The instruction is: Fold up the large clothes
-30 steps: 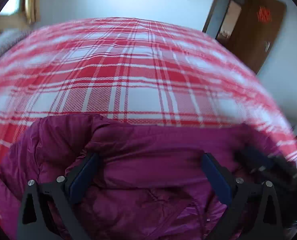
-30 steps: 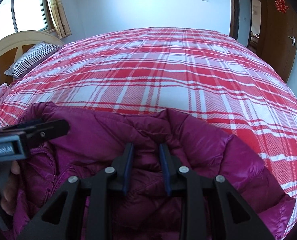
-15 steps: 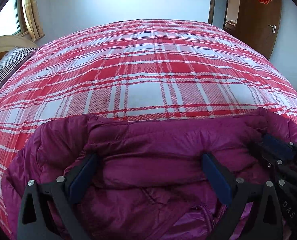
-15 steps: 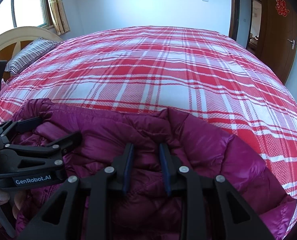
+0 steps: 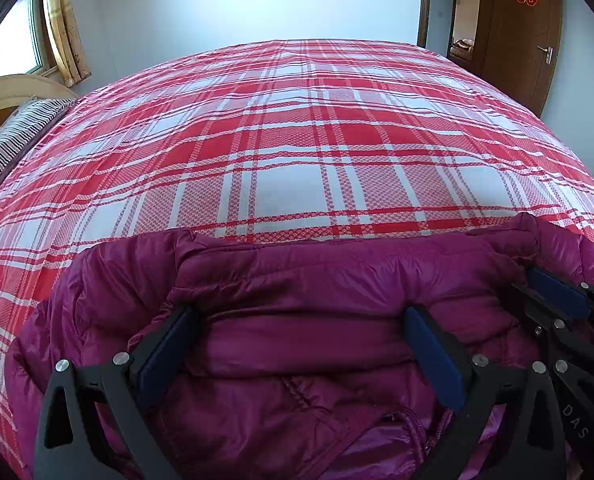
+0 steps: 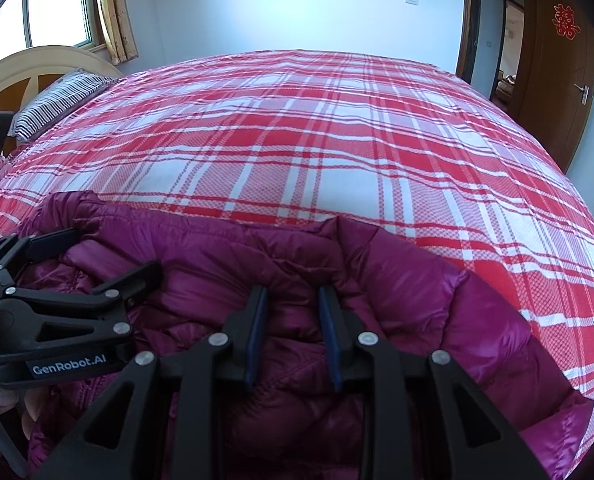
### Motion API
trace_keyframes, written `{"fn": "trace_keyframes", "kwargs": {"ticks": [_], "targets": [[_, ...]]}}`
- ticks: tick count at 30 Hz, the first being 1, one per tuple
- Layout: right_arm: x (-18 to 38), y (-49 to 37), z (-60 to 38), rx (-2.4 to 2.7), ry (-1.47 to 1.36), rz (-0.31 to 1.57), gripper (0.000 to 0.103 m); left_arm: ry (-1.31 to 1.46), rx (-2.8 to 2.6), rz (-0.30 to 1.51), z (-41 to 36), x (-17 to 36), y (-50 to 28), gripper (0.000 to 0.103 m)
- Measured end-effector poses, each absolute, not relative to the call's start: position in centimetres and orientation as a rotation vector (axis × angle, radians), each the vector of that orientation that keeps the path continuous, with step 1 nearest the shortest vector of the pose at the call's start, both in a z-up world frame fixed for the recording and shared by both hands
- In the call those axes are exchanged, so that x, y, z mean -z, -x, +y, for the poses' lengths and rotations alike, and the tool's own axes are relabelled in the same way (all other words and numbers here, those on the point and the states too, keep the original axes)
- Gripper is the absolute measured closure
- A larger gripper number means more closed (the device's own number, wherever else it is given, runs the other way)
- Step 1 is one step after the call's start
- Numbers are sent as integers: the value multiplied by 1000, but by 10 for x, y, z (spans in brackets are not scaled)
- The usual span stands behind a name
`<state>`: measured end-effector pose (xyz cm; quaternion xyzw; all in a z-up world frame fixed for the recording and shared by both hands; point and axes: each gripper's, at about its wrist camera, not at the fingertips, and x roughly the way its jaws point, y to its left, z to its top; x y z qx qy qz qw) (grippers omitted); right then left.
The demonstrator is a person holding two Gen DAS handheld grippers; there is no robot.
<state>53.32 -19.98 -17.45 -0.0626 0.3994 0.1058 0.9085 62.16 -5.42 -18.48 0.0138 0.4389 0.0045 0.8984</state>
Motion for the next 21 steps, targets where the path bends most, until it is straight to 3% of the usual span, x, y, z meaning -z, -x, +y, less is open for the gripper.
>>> {"fn": "trace_keyframes", "kwargs": {"ticks": [21], "targets": [[175, -532, -199, -210, 144, 822, 73, -53, -24, 908, -57, 185, -623, 1]]}}
